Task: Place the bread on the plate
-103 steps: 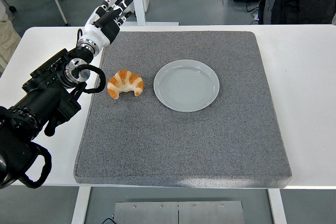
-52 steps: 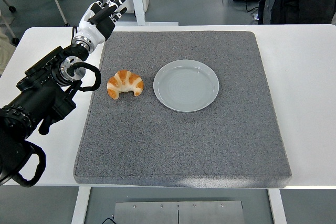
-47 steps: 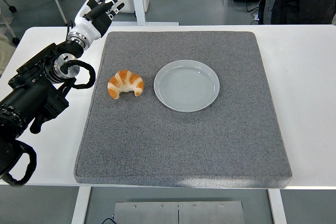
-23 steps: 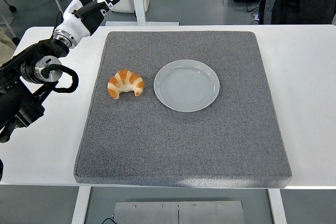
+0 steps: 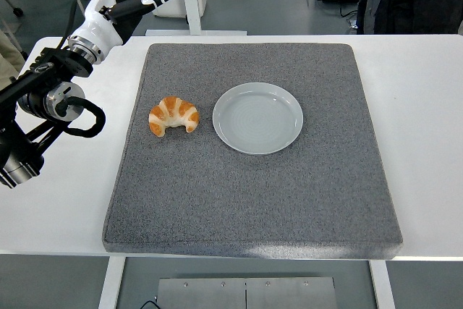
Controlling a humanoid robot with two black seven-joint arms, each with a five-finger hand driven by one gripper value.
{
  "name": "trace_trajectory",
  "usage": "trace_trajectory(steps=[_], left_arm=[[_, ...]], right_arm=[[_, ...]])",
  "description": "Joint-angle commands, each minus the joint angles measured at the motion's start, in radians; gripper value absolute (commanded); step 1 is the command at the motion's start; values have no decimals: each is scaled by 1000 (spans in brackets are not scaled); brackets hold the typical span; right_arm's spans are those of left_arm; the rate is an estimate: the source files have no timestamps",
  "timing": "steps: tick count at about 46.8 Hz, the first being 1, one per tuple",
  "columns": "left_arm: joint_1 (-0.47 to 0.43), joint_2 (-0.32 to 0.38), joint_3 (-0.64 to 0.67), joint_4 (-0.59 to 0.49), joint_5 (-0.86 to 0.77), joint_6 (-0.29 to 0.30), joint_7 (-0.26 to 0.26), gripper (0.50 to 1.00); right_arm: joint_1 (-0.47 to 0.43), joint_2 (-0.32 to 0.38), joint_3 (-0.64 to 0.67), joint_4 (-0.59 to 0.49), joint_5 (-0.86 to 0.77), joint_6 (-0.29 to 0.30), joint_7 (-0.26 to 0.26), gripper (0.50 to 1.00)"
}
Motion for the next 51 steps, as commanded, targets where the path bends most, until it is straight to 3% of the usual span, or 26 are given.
trace_trajectory(steps=[1,7,14,20,24,29,41,46,51], left_arm=[[9,11,18,-58,70,45,1,981],[14,22,35,-98,186,117,13,981],[12,38,97,-150,234,150,25,981],[9,64,164,-179,311,179,80,981],[7,74,196,-188,318,182,122,981],[4,105,224,-213,323,182,131,981],[-40,229,420,-313,369,185,157,981],[-63,248,497,-316,389,182,168,983],[-71,268,512,-323,401,177,212,983]], right_arm=[[0,0,0,-1,0,1,0,1000],[0,0,0,0,1,0,1,1000],[0,0,0,-1,0,0,0,1000],[0,0,0,0,0,0,0,1000],[0,0,0,-1,0,0,1,1000],[0,0,0,-1,0,0,0,1000],[0,0,0,-1,0,0,0,1000],[0,0,0,0,0,0,1,1000],[0,0,0,0,0,0,1,1000]])
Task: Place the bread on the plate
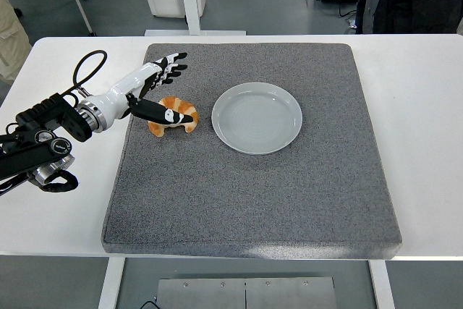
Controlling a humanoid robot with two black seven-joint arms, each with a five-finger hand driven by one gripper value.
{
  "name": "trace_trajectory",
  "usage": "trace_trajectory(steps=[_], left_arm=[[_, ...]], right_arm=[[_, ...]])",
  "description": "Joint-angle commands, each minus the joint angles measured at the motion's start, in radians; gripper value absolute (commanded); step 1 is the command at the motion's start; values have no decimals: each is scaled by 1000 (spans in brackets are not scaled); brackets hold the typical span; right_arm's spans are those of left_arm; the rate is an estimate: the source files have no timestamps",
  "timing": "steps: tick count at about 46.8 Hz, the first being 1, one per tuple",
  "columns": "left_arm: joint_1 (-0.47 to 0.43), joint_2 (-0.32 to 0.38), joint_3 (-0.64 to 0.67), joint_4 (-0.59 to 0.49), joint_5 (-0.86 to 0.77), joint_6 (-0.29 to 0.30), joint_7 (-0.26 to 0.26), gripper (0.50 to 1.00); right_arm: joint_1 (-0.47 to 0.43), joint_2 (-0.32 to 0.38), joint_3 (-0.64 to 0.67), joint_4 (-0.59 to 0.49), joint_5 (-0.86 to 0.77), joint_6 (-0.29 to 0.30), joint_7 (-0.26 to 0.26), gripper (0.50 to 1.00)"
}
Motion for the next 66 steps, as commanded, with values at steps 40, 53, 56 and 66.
trace_trajectory(steps=[40,53,56,66], left_arm=[[-44,-50,91,180,248,-4,56,961],[-34,-98,94,233,271,-3,46,961],[-34,-104,94,236,271,-3,47,961],[-34,-149,95,296,271,-3,34,961]], right_arm=[[0,0,0,-1,1,0,-1,1000],[0,0,0,0,1,0,-1,1000],[0,0,0,0,0,0,-1,1000],[0,0,0,0,0,0,-1,1000]])
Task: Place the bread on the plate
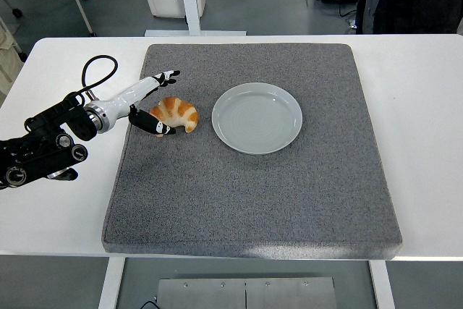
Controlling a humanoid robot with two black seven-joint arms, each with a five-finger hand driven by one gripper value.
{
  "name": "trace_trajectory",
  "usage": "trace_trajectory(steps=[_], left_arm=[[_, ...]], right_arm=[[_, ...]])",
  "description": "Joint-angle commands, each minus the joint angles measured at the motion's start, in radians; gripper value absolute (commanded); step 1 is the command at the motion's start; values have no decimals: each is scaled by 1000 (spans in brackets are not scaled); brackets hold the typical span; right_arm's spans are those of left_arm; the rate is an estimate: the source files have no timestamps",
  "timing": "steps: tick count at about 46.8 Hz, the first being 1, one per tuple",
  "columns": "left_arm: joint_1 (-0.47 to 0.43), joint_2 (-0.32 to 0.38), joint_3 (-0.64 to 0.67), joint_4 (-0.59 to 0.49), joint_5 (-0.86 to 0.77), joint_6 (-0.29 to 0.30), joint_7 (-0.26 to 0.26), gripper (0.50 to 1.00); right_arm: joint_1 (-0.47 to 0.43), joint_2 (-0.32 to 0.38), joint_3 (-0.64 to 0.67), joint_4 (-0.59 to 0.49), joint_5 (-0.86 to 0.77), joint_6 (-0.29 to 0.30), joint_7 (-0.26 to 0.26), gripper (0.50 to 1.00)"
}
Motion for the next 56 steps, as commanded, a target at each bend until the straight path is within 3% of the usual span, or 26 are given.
trace_trajectory(steps=[1,16,23,32,42,56], left_arm=[[2,-11,1,16,1,0,-4,961],[-3,-71,20,95,1,0,-25,960],[-4,-91,20,116,1,0,-25,913],[-4,-100,21,124,1,0,-25,757],[-1,-106,20,127,0,-1,-25,500],[-18,-98,18,118,-18,-7,-65,500]], right_arm=[[0,0,0,-1,0,0,0,1000],[0,0,0,1,1,0,0,1000],[0,0,0,1,0,0,0,1000],[0,0,0,-1,0,0,0,1000],[0,0,0,1,0,0,0,1000],[0,0,0,-1,0,0,0,1000]])
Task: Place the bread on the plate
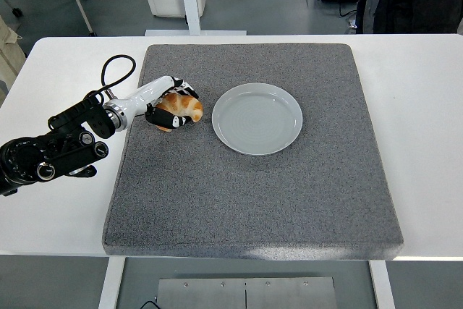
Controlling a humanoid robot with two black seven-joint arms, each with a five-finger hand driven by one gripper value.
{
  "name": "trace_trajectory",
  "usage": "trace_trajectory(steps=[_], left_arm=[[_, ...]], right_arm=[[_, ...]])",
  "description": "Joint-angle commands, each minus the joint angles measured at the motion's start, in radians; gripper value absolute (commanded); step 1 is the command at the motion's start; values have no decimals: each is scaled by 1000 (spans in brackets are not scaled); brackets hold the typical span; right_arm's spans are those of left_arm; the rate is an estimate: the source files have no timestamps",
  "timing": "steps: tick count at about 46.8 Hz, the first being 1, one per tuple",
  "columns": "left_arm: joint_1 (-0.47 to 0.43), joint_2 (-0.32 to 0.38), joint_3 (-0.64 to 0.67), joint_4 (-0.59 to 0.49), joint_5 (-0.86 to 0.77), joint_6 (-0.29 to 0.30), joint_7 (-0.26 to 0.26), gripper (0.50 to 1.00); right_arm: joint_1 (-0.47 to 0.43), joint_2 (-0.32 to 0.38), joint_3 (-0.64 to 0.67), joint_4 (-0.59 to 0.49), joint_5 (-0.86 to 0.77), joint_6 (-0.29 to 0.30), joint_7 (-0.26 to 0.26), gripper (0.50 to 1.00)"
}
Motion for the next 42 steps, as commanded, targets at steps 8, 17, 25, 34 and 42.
trace_trajectory(steps=[8,17,25,34,42], left_arm=[[-41,34,-2,-23,0,-18,-4,500],[-114,94,-2,-67,0,-46,-4,500],[-192,142,-2,-89,0,-80,-4,500],[-264,186,-8,-110,-1,-133,-4,500],[-313,209,-12,-126,-1,-182,-5,500]], right_arm=[[0,0,0,1,0,0,-1,1000],[0,0,0,1,0,0,1,1000],[0,0,0,-1,0,0,1,1000],[0,0,0,-1,0,0,-1,1000],[0,0,0,-1,0,0,-1,1000]])
